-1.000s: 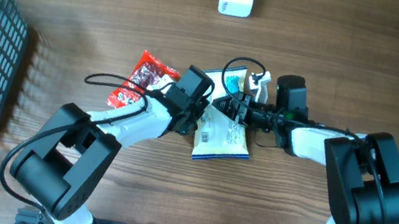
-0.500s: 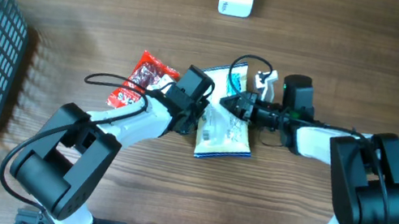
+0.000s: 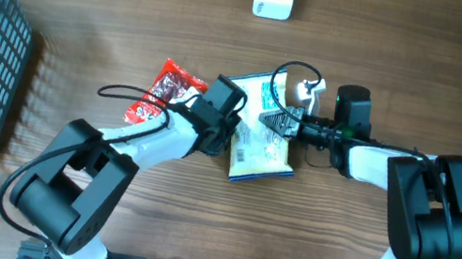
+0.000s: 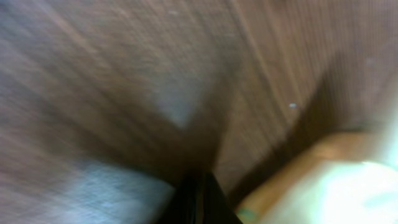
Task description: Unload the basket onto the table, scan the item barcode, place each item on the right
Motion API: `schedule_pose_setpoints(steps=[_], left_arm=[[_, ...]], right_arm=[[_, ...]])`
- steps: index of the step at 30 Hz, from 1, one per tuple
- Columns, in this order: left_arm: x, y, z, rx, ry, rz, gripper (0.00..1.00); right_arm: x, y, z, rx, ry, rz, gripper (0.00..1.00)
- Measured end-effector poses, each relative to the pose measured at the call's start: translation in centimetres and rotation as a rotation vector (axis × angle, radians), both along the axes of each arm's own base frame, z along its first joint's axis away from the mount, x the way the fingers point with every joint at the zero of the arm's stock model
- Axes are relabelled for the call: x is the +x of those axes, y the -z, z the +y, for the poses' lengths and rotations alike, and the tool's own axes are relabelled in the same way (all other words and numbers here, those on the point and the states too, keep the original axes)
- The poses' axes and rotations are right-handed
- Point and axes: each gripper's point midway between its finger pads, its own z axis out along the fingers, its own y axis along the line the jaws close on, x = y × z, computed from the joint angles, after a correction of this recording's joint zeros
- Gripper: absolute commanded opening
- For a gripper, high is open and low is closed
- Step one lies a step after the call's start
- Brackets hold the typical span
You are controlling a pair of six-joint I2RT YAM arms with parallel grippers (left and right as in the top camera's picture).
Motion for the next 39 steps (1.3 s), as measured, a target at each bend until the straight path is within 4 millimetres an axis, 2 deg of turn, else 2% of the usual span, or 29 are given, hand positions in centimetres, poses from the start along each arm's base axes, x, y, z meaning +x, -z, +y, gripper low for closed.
schedule_pose_setpoints(steps=[2, 6, 7, 8, 10, 12, 13, 14, 15, 20, 22, 24, 27, 39], left_arm=[[-0.8, -0.1, 1.1, 0.002, 0.018, 0.043, 0.04], [-1.8, -0.3, 5.0, 0.058, 0.036, 0.083, 0.05], [-1.8, -0.5, 6.0, 0.079, 0.066, 0.076, 0.16], [-1.6, -1.1, 6.8, 0.084, 0.067, 0.064, 0.21], [-1.8, -1.6, 7.6, 0.114, 0.106, 0.056, 0.4], [-2.4, -1.4, 8.3, 0.155, 0.123, 0.073, 0.49], [-2.6, -1.3, 8.8, 0.176, 0.124, 0.082, 0.55], [-2.7, -1.2, 9.0, 0.19, 0.125, 0.084, 0.72], [-2.6, -1.2, 9.1, 0.201, 0.13, 0.08, 1.0], [-2.5, -1.3, 9.3, 0.214, 0.131, 0.072, 1.0], [-2.5, -1.3, 9.4, 0.217, 0.13, 0.071, 1.0], [-2.5, -1.3, 9.4, 0.217, 0.13, 0.072, 1.0], [-2.4, -1.3, 9.4, 0.217, 0.132, 0.068, 1.0], [-1.8, -1.5, 9.2, 0.212, 0.129, 0.042, 1.0]], right_arm=[[0.7, -1.3, -0.5, 0.052, 0.0, -0.04, 0.04], [2.6, -4.7, -2.4, 0.162, 0.029, -0.128, 0.04], [3.5, -7.0, -3.4, 0.216, 0.046, -0.189, 0.04], [4.1, -8.9, -4.1, 0.262, 0.059, -0.22, 0.04], [4.1, -11.1, -4.5, 0.315, 0.062, -0.282, 0.04], [3.9, -14.4, -5.0, 0.38, 0.065, -0.369, 0.04], [3.9, -15.6, -5.4, 0.414, 0.083, -0.346, 0.04], [4.1, -15.8, -5.6, 0.434, 0.105, -0.295, 0.04], [4.3, -15.9, -5.9, 0.45, 0.125, -0.257, 0.05], [5.5, -15.7, -6.5, 0.476, 0.203, -0.181, 0.05], [6.5, -14.0, -6.8, 0.456, 0.258, -0.096, 0.05], [7.5, -11.5, -7.1, 0.412, 0.323, -0.003, 0.05], [8.2, -8.4, -7.7, 0.33, 0.393, 0.045, 0.04], [10.0, -6.7, -9.2, 0.181, 0.489, -0.107, 0.04]])
